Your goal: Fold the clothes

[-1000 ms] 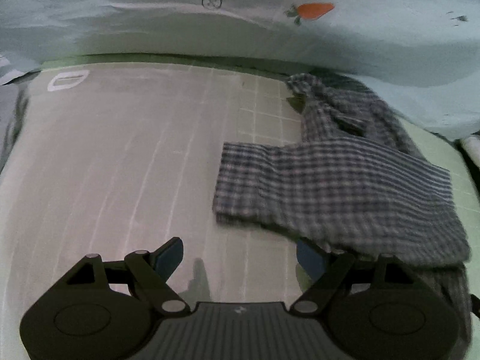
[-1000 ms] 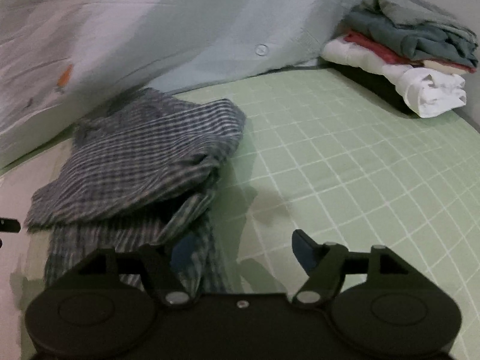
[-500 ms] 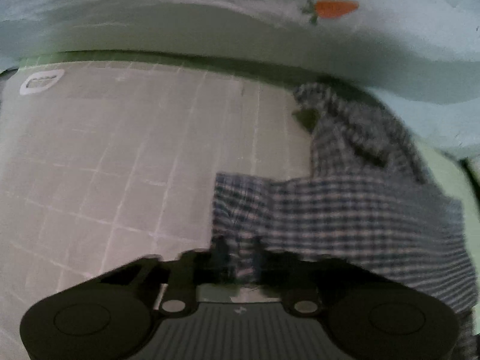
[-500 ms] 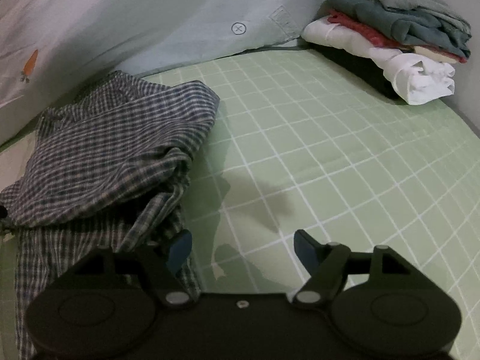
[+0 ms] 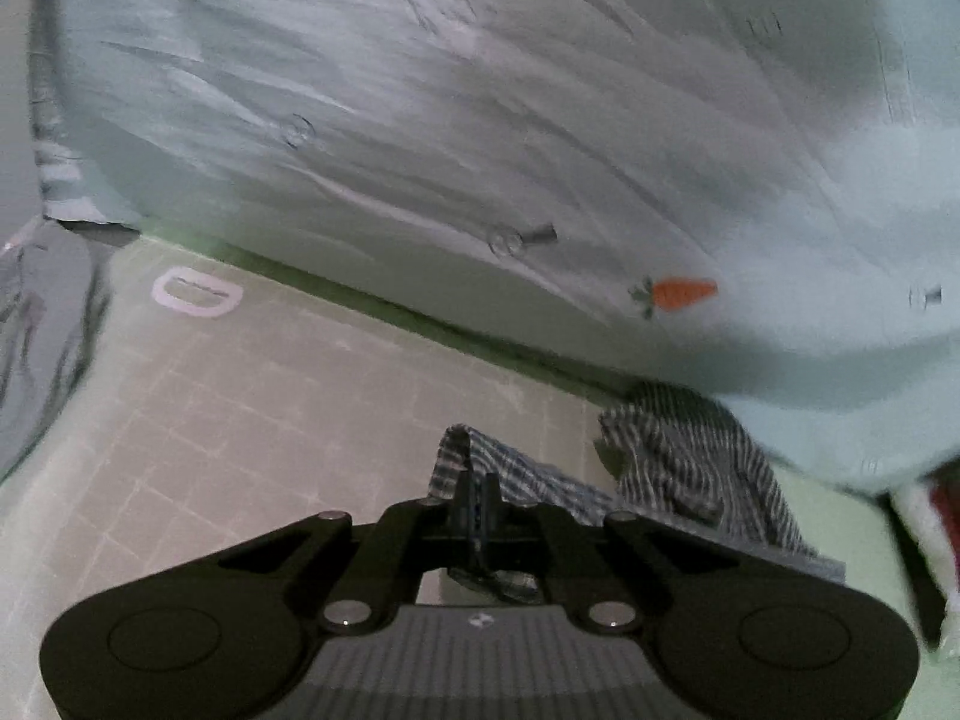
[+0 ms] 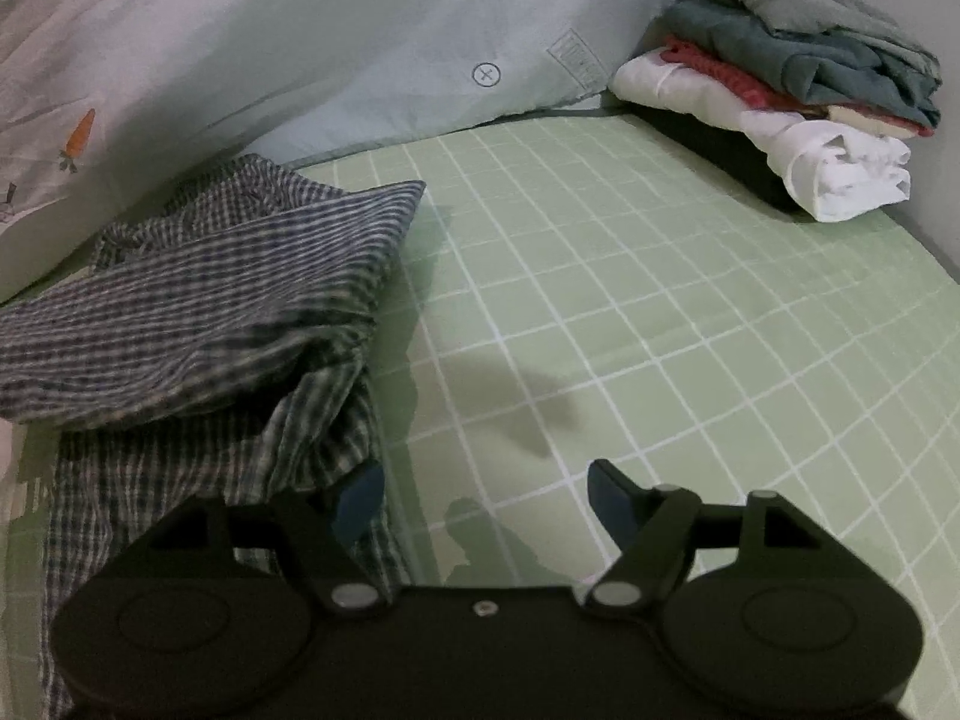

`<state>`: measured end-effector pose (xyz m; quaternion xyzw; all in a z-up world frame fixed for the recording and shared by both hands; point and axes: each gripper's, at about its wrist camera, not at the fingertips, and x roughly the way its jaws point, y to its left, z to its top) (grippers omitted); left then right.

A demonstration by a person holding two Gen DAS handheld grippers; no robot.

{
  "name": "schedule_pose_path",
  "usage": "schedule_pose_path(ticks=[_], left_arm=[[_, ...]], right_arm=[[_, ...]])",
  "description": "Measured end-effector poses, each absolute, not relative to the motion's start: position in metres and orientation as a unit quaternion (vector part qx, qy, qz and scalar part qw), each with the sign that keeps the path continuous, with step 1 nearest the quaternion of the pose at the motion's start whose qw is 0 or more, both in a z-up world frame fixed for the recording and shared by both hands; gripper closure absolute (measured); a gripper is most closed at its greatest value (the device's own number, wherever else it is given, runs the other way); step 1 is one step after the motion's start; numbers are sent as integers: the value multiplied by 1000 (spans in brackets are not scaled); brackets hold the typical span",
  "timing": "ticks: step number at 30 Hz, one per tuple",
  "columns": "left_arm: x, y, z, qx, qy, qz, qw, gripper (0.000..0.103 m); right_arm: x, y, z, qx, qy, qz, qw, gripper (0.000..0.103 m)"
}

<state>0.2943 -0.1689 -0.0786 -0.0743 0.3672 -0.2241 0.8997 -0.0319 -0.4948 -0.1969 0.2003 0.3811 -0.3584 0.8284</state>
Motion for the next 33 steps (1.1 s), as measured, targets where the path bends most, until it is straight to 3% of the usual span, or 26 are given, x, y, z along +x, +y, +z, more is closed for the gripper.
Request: schedule_pose_path(ticks=[4,20,21,23,25,29,33], left_arm=[[292,-141,-60,-104,334,-207,914,103],[319,-74,-129,-126,413,-66,899,103],[320,-77,-134,-121,420,-69,897,101],[322,-83,-144,-111,434,-74,891,79],[323,-90,-153,-101,448,-80,885,64],[326,-102,-173,-80,475,-92,872,41],[334,-113,-184,-83,485,-111,863,33]], right_arm=[[-31,-494,-198,201,382,-356,829,27],[33,-547,-189,280,322,-293,856,28],[42,-553,-189,287,317,-288,857,28],[59,-566,-188,302,307,-280,858,28],[76,-576,-189,310,301,-274,860,28],[103,-584,-198,295,321,-271,858,25],[119,-592,-211,299,341,-267,850,24]])
